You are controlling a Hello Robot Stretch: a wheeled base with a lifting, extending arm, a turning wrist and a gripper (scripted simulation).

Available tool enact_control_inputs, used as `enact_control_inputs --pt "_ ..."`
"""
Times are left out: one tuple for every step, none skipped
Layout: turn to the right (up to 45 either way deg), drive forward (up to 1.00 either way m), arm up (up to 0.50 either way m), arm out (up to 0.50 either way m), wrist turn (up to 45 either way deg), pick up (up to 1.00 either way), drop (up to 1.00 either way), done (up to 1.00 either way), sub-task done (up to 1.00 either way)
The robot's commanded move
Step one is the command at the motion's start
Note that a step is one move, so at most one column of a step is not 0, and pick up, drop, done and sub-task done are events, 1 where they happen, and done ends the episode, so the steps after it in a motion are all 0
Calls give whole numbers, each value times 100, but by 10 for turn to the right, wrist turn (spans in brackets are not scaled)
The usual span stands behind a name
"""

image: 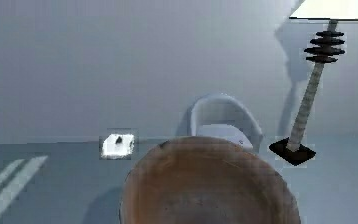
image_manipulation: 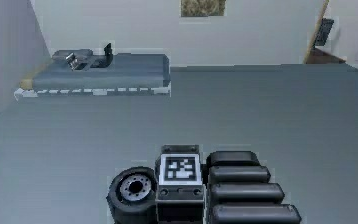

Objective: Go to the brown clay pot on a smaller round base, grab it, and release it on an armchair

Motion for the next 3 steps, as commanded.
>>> enact_control_inputs --pt "-120 0 0 0 0 0 0 0 0" --pt "0 100 0 0 0 0 0 0 0" --pt "-270 0 0 0 0 0 0 0 0"
